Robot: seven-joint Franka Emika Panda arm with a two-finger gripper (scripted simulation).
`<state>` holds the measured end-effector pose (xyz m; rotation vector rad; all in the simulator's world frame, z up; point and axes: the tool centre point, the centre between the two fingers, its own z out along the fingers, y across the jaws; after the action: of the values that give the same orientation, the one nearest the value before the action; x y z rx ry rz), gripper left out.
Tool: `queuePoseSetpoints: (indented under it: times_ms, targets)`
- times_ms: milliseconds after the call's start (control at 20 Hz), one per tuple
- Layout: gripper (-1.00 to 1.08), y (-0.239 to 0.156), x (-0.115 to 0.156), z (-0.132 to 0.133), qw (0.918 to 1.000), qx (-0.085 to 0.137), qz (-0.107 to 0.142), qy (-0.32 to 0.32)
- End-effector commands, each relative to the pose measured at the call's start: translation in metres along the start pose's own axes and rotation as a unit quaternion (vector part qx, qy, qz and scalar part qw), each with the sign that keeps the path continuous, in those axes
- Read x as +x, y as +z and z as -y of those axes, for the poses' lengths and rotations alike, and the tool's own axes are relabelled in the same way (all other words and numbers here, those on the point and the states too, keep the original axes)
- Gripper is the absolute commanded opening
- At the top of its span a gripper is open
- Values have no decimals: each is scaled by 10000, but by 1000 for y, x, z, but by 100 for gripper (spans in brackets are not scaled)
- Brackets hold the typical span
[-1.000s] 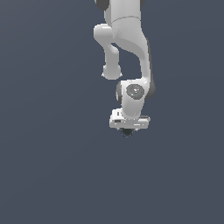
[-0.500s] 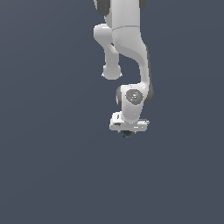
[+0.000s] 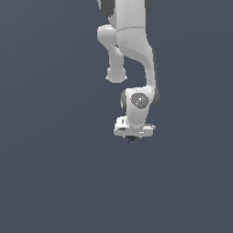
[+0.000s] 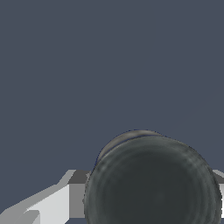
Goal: Pick up the object and move it to a goal position.
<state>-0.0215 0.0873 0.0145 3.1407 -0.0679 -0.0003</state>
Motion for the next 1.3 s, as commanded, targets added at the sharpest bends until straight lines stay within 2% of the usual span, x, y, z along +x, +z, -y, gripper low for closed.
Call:
queuePoseSetpoints:
  times_ms: [0, 200, 450, 1250]
  targets:
    - [-100, -1, 0, -1, 10000, 0, 0, 1]
    - [-100, -11, 3, -11, 10000, 0, 0, 1]
    - [-100, -38, 12, -36, 10000, 2, 1, -1]
    - [-100, -174, 57, -163, 10000, 6, 1, 0]
